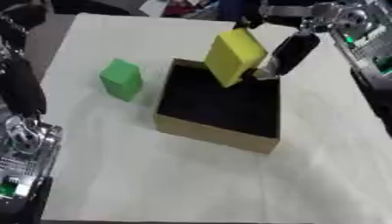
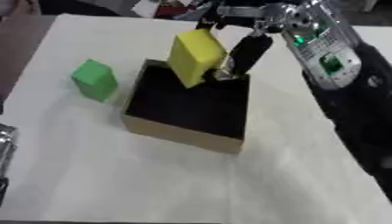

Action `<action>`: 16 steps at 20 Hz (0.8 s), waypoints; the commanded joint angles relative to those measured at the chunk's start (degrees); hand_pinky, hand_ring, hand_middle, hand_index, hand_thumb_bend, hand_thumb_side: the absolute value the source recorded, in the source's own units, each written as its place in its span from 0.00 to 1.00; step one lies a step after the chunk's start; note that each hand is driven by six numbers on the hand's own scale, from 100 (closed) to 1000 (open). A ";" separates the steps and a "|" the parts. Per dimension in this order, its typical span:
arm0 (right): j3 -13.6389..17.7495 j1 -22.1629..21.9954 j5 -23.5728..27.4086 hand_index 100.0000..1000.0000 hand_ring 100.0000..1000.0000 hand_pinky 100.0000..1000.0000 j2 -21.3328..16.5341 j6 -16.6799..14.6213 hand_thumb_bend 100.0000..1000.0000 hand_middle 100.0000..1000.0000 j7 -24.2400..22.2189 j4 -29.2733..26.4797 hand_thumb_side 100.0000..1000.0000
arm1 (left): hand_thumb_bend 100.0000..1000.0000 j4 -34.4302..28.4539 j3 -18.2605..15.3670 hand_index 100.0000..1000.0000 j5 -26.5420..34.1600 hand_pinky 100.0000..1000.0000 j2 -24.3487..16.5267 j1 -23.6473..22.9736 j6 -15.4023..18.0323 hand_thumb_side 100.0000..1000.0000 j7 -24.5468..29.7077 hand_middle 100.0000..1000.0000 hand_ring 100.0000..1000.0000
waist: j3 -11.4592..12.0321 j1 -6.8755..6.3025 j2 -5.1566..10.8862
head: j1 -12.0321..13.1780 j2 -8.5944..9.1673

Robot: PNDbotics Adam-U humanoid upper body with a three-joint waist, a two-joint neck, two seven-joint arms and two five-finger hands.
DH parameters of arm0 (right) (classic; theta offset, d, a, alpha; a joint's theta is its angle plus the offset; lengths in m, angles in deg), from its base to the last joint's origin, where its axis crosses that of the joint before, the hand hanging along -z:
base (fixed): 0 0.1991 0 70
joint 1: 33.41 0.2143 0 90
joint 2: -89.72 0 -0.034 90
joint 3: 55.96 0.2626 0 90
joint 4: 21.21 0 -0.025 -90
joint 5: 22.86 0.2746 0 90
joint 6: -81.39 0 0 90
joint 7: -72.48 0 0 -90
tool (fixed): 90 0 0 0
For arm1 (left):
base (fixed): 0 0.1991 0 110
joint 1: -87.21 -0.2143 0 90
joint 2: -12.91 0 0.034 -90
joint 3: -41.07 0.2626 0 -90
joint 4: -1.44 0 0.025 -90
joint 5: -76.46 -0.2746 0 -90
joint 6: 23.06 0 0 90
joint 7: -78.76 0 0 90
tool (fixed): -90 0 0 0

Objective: Pick up objects on the table and place them in the box.

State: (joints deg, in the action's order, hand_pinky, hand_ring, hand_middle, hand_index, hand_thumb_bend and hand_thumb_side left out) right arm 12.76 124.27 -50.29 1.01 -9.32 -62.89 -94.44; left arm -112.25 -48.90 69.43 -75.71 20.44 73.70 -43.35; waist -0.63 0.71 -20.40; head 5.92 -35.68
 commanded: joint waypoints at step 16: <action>1.35 1.69 -3.53 0.91 0.99 1.00 0.11 -4.82 0.67 0.83 -2.47 3.17 0.45 | 0.06 -0.89 -0.05 0.72 0.04 0.68 -0.38 0.68 -0.05 0.98 0.21 0.61 0.61 | 0.20 -0.03 0.83 | 0.17 -0.06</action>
State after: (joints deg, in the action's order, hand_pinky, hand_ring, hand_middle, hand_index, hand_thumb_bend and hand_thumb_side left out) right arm 13.26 124.66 -53.26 2.22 -13.74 -65.41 -90.99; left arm -112.25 -48.81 69.46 -75.69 20.47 73.69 -43.32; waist -0.39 0.87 -20.78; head 5.97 -35.71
